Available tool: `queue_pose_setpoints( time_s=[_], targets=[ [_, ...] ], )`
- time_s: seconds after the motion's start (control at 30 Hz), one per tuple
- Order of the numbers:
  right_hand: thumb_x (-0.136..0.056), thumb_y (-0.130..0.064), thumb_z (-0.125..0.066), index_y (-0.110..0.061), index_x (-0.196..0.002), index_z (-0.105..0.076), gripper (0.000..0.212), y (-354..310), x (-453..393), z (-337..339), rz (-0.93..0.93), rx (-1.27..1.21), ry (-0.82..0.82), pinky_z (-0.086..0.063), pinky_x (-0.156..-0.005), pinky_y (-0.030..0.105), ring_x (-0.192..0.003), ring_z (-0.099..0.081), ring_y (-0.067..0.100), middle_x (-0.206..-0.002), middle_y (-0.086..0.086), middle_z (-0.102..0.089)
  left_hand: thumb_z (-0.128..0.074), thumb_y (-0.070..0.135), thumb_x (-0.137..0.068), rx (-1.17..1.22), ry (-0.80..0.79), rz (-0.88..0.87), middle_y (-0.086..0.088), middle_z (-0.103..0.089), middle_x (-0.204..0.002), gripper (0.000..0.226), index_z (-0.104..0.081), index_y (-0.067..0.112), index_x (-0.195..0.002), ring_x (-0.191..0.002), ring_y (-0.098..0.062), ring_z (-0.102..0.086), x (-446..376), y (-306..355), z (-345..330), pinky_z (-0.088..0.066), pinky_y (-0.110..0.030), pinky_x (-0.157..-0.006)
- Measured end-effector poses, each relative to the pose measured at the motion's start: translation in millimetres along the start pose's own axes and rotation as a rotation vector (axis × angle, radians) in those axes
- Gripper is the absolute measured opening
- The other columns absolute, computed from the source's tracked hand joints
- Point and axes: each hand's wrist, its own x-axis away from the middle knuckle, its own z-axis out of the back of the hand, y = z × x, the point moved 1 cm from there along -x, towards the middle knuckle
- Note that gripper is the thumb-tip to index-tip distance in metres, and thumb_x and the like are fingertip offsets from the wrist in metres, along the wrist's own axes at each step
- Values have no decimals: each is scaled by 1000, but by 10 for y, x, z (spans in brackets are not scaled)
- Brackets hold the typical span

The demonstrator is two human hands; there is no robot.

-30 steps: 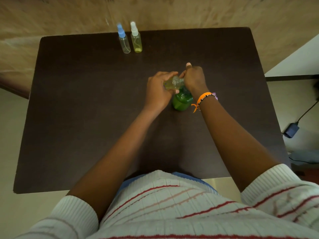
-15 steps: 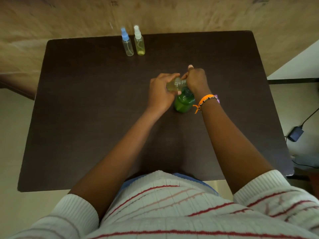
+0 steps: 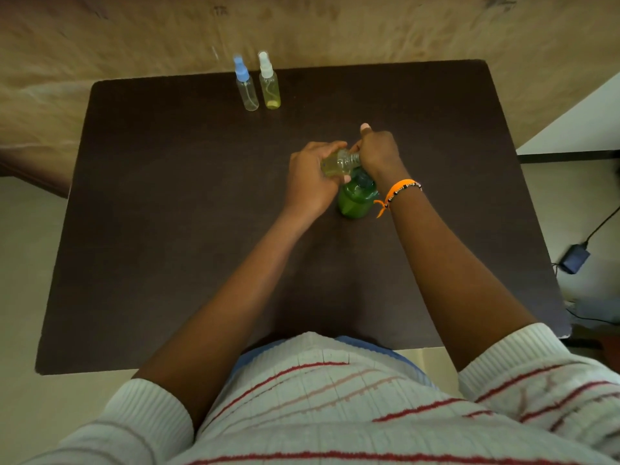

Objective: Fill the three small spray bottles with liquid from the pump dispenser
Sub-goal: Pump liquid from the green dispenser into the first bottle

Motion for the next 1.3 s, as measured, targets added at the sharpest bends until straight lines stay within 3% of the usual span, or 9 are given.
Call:
queue_pose_setpoints(
  time_s=[0.33,0.43,0.67,0.77,0.93,1.3],
  targets=[
    [-98,-47,-34,-5,-116,-66,56,20,-48,-14,-2,20,-41,-43,-101,41,-117,-57,35,-123,19,-64,-76,7,-66,5,-10,-3,-4,-62,-115,53,-64,16,-117,-109,-23,-56,-5,3,8,-41,-41,-101],
    [-98,-47,-34,-4,-118,-65,56,7,-77,-14,3,16,-94,-41,-100,40,-105,-55,28,-127,20,-62,-77,6,-66,18,-9,-11,-4,-62,-115,53,-64,15,-117,-109,-21,-57,-3,22,23,-41,-36,-102],
    [-95,-42,-36,-2,-109,-68,53,80,-87,-48,13,5,-25,-46,-100,45,-101,-59,35,-96,14,-59,-77,7,-65,-1,-18,-2,-6,-63,-115,53,-64,14,-116,-108,-20,-58,14,-12,-18,-41,-34,-102],
    [-97,-42,-36,-2,-112,-67,53,75,-91,-52,13,13,-34,-46,-99,43,-109,-60,36,-109,20,-66,-77,8,-65,4,-16,5,-5,-62,-116,54,-64,15,-117,-109,-20,-57,12,-6,-5,-41,-34,-102],
    [-100,-46,-34,-5,-126,-61,56,-6,-98,-4,-6,66,-125,-38,-109,41,-126,-52,33,-133,17,-58,-77,7,-66,5,-14,-6,-4,-61,-116,55,-63,16,-118,-110,-22,-56,-11,25,26,-41,-38,-102],
    [-92,-53,-30,-9,-122,-64,63,68,-34,-17,11,113,-26,-39,-107,46,-122,-53,35,-129,16,-61,-77,7,-66,1,-12,-3,-5,-62,-114,53,-64,14,-117,-107,-20,-57,26,-1,-9,-40,-39,-102]
  ],
)
